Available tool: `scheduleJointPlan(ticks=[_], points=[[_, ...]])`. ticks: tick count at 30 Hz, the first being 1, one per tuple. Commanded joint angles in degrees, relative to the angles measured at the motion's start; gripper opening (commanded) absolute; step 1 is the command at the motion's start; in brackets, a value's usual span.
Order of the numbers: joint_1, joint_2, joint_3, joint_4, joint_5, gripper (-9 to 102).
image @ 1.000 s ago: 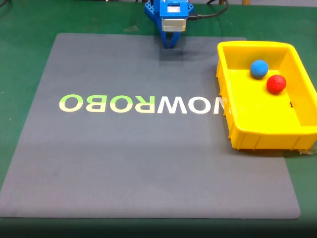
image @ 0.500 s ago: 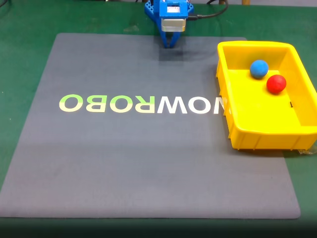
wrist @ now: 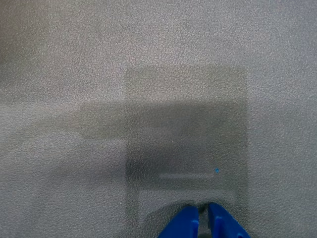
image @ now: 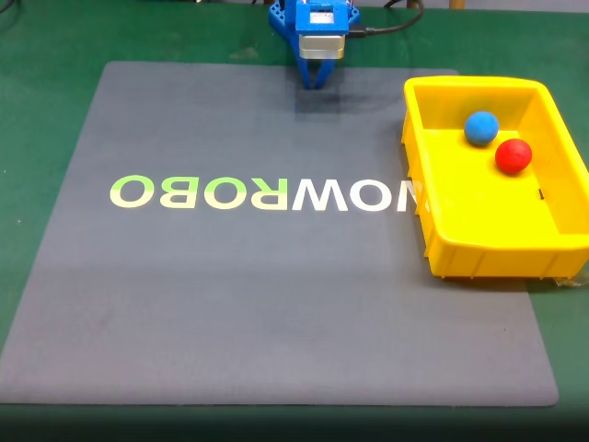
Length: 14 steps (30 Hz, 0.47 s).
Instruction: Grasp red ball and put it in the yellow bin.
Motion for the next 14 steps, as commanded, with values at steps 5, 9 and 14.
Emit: scheduleJointPlan(ticks=[5, 9, 14], points=[[0.8, 0.7, 1.8, 0.1, -0.4, 0], [0.8, 0.7, 1.8, 0.1, -0.4, 0], [0.8, 0.7, 1.8, 0.1, -0.3, 0]])
